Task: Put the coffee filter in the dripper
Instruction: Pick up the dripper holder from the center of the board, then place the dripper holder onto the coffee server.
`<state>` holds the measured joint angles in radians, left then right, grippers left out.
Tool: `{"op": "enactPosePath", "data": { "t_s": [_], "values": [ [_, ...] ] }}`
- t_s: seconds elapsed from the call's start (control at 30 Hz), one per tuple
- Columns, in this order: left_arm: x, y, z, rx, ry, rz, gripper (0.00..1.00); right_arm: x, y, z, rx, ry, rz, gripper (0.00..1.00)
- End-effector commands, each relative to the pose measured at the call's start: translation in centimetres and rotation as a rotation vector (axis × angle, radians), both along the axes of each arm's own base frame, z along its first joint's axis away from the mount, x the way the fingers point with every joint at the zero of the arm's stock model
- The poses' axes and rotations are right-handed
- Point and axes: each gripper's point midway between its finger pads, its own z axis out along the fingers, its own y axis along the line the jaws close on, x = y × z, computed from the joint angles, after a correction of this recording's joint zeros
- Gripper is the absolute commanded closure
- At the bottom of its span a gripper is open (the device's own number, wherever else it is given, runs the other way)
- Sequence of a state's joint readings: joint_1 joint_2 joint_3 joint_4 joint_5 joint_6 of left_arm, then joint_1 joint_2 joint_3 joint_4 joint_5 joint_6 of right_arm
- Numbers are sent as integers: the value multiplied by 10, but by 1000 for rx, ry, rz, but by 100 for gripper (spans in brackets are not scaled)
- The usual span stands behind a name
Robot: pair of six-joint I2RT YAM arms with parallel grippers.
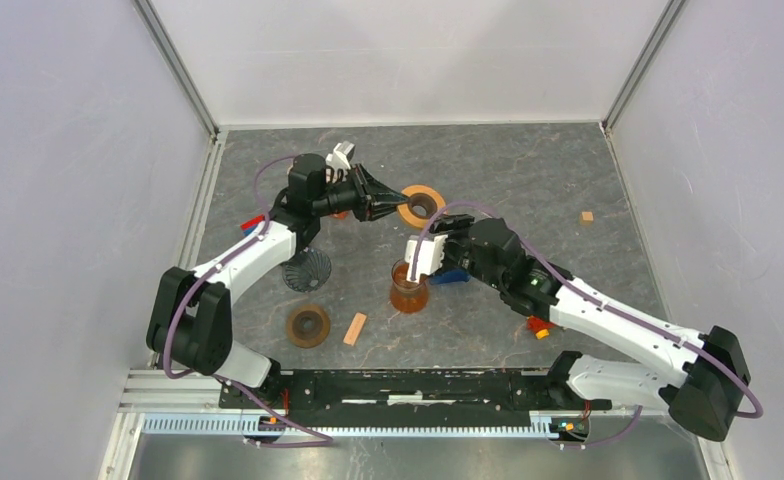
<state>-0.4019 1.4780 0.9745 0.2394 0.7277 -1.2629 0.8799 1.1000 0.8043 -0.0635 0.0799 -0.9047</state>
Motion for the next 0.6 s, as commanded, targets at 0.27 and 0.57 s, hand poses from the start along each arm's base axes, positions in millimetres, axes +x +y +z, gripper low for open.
{"op": "enactPosePath", "data": {
  "t_s": [0.27,0.57],
  "values": [
    [-55,16,40,-38,-409,-259,98,-42,-17,25,220,241,188,30],
    [-103,29,2,-76,-450,-290,98,-76,-15,-5,242,523,303,28]
  ]
}}
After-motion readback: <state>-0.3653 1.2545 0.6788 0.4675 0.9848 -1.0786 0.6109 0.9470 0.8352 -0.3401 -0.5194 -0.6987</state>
